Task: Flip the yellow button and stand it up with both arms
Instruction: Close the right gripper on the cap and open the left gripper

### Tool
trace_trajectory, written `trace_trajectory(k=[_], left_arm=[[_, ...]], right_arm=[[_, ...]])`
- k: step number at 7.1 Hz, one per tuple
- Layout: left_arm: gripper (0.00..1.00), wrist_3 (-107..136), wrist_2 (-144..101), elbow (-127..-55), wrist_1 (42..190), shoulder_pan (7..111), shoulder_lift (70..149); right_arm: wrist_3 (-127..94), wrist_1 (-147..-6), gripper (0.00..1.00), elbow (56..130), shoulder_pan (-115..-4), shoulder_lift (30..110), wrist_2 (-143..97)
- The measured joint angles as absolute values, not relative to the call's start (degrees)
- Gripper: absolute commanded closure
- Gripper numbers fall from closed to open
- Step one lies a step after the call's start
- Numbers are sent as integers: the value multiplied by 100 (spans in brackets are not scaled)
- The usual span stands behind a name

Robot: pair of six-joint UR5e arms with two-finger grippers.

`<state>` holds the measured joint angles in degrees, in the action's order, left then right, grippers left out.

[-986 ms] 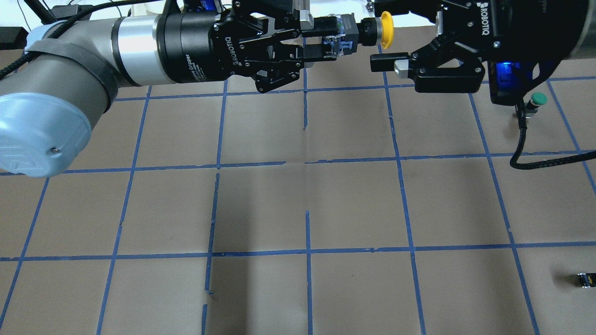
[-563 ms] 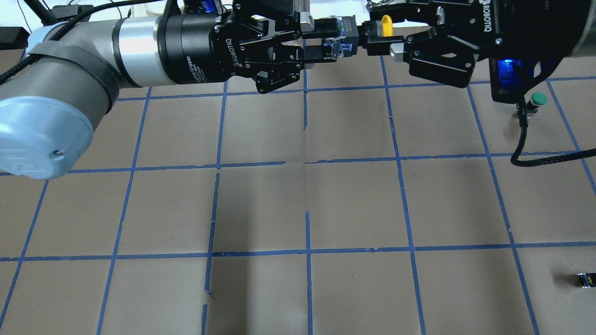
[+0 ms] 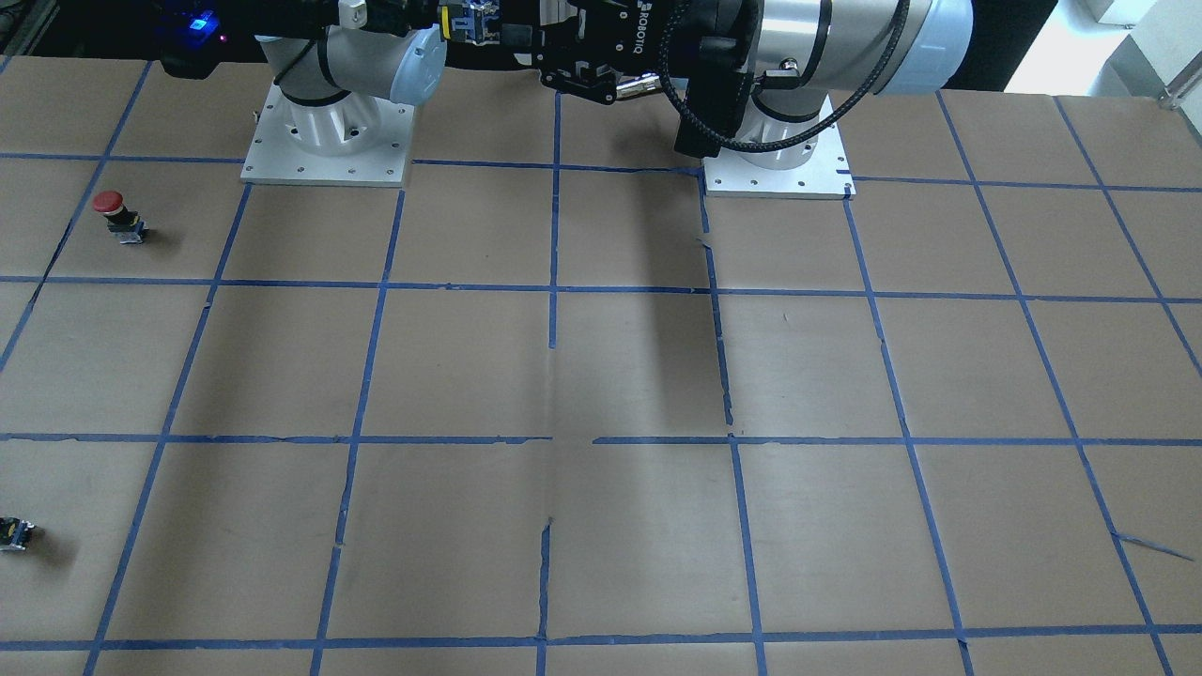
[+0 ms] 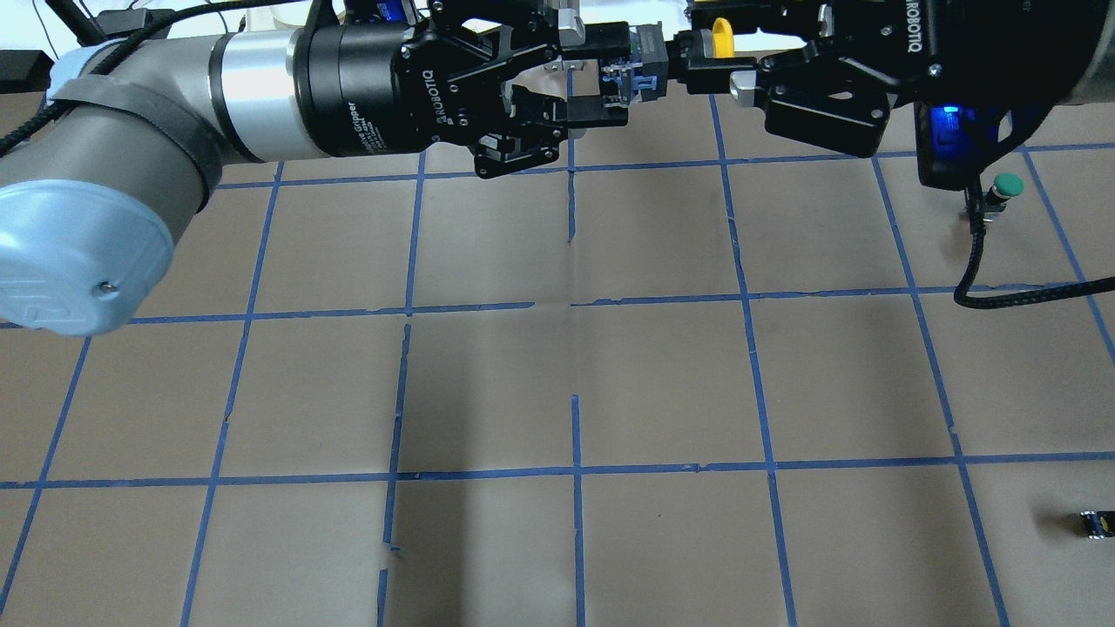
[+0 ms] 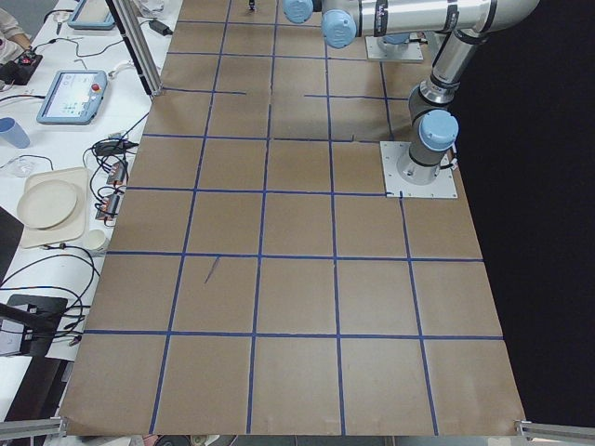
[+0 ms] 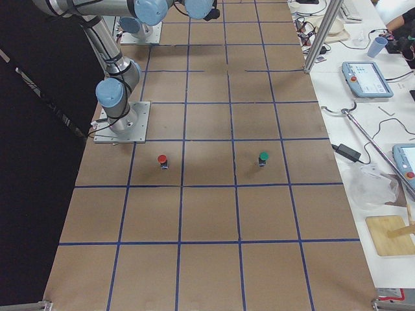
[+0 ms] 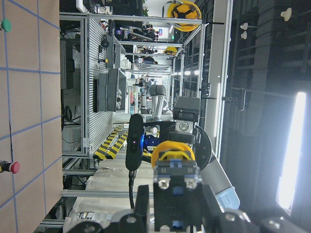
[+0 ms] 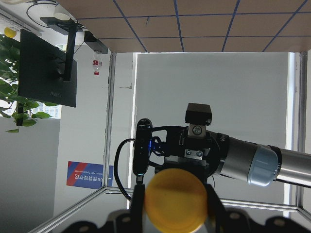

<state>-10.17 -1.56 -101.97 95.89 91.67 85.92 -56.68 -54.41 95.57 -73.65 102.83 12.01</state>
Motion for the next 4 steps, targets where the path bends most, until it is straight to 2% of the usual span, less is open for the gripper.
trace_trajectory(k=[4], left_arm=[[0,47,184,-10103,9177,9088,8667]], right_arm=[[-5714,-5698,89,9526,-7281,10260,1500]])
